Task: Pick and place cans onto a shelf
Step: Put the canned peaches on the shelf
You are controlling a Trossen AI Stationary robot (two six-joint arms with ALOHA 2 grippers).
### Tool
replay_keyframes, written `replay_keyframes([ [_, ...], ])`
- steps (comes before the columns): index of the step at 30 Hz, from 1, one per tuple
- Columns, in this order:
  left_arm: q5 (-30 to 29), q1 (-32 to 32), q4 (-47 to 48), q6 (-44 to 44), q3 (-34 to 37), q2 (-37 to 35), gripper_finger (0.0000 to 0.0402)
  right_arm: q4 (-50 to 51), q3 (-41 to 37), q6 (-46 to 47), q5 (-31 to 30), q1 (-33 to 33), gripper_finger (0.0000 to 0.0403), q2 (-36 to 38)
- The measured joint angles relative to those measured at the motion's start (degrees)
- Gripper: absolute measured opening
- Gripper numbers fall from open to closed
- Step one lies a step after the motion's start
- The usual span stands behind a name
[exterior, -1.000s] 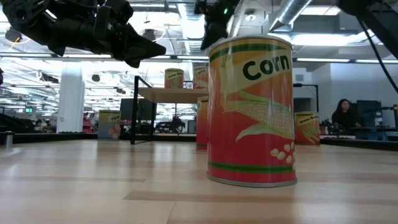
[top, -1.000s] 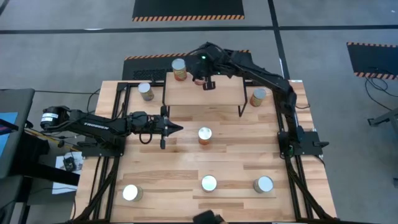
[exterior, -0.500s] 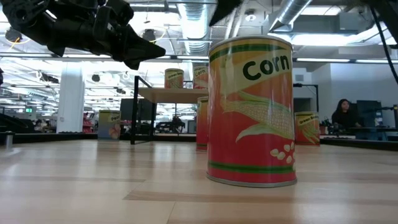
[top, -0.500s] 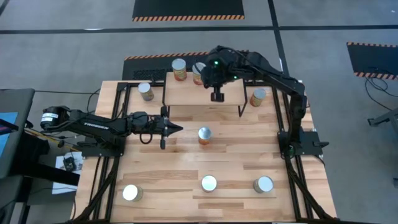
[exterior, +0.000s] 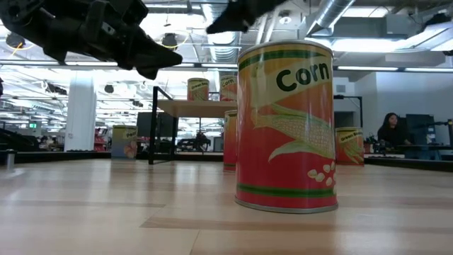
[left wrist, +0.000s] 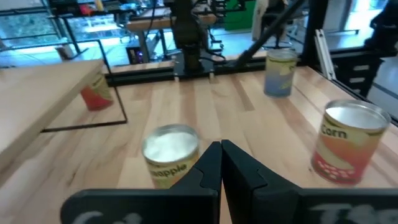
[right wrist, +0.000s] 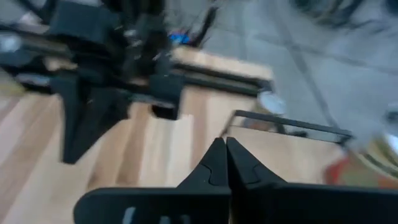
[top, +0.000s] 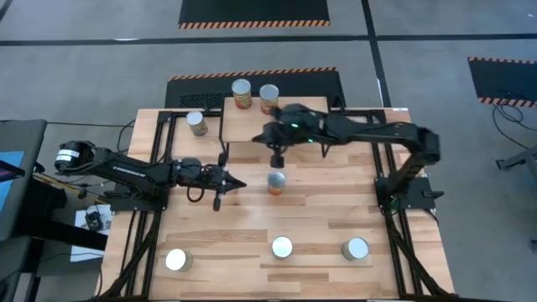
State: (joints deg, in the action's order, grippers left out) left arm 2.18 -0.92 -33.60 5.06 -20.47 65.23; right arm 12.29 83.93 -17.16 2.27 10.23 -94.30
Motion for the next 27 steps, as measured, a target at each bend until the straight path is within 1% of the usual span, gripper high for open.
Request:
replay_keyframes([
  [4,-1.13,-1.01,1.02,-0.49,0.00,0.00,0.0000,-15.00,-16.95,4.64,-4.45,-1.17,0.0000,10.29],
  [6,-1.15,-1.14,1.45,-1.54,0.00,0.00,0.0000,-20.73,-24.44,6.40,-7.26,-2.62,0.0000,15.21],
  [12,-1.13,-1.17,1.77,-5.50,0.00,0.00,0.0000,-34.55,-42.83,6.84,-21.20,-9.91,0.0001,27.17],
  [14,-2.96,-1.17,2.27,-5.81,-0.66,-0.02,0.0000,-41.61,-48.71,6.72,-22.38,-11.90,0.0001,30.38],
  [16,-7.29,-1.17,4.32,-5.68,-2.21,-1.29,0.0000,-50.47,-54.30,5.71,-22.03,-13.44,0.0001,32.79],
  [18,-12.39,-0.87,10.17,-4.14,-5.08,-3.45,0.0000,-57.59,-59.52,4.86,-21.95,-14.66,0.0001,34.76],
  [21,-17.62,0.81,25.24,-2.82,-11.68,-8.41,0.0000,-63.57,-65.74,4.88,-21.72,-14.92,0.0001,36.85],
  [25,-18.44,5.58,51.10,-3.98,-23.92,-14.04,0.0000,-65.65,-70.52,4.94,-21.99,-14.85,0.0001,40.06],
  [27,-20.68,8.66,62.17,-4.96,-29.68,-15.28,0.0000,-65.15,-71.47,5.09,-21.65,-14.65,0.0001,41.59],
])
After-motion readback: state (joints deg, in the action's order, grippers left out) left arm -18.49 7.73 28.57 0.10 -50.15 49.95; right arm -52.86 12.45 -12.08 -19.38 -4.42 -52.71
